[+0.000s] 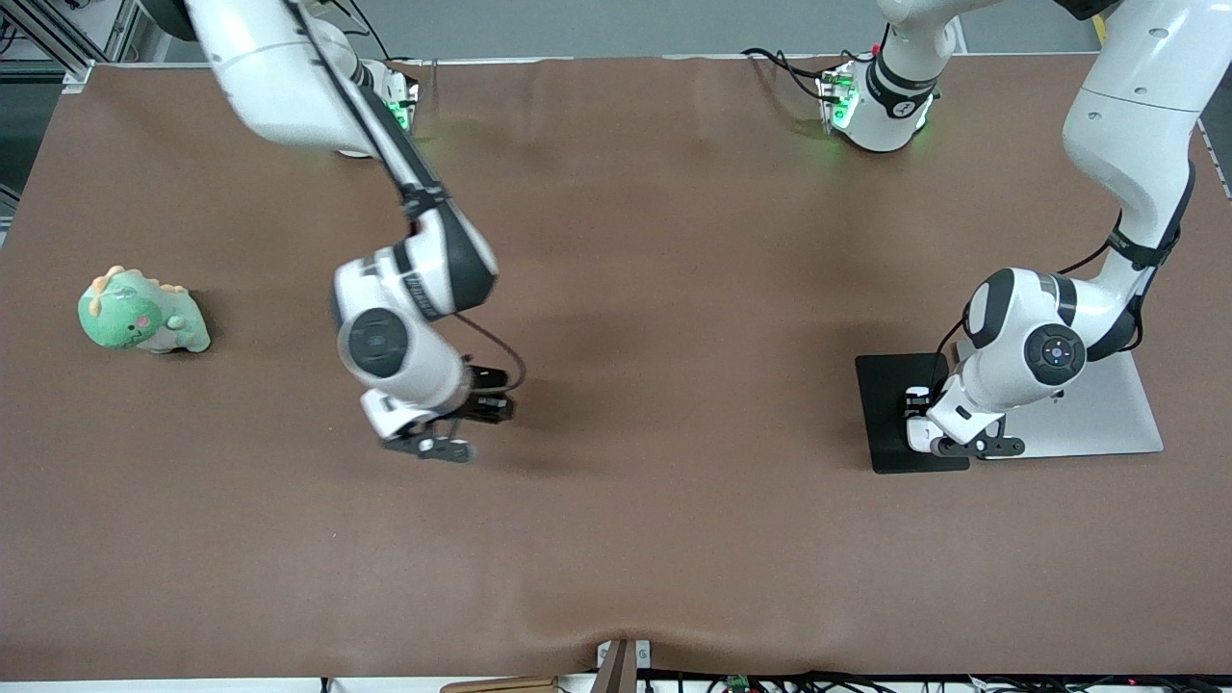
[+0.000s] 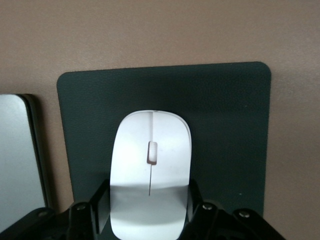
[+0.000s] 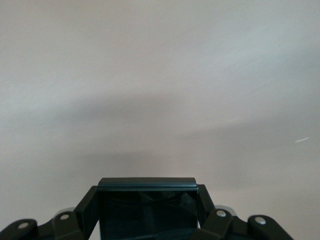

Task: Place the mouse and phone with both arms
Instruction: 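Lower the mouse onto the pad while the right gripper carries the phone, then open the left gripper and withdraw while the right gripper lowers the phone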

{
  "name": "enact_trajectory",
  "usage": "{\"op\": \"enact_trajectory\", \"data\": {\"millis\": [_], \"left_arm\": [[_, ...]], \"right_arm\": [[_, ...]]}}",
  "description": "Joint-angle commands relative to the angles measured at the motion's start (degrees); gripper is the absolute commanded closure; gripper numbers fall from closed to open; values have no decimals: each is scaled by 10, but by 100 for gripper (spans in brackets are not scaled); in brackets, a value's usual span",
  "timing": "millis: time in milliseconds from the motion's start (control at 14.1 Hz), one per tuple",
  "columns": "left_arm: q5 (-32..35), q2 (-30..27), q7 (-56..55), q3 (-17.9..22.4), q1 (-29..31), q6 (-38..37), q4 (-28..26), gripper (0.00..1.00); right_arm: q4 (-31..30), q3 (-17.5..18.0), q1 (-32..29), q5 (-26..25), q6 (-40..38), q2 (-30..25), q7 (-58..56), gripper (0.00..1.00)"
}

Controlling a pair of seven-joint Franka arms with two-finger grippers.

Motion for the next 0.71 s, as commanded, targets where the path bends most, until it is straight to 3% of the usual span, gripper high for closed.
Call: {"op": "enact_trajectory", "data": {"millis": [0, 142, 426, 639], "left_arm": [[4, -6, -9, -7, 5, 10, -14, 48], [4, -6, -20, -7, 7, 10, -12, 0], [4, -36, -25, -14, 3, -4, -6, 0], [6, -83, -17, -32, 3, -86, 32, 0]], "right_arm": [[-68, 16, -73, -1, -20, -70, -77, 100], [-113, 16, -125, 0, -20, -110, -102, 100], [-170, 13, -208, -6, -21, -139, -190, 100], [-192, 12, -278, -12, -18, -129, -302, 100]]}}
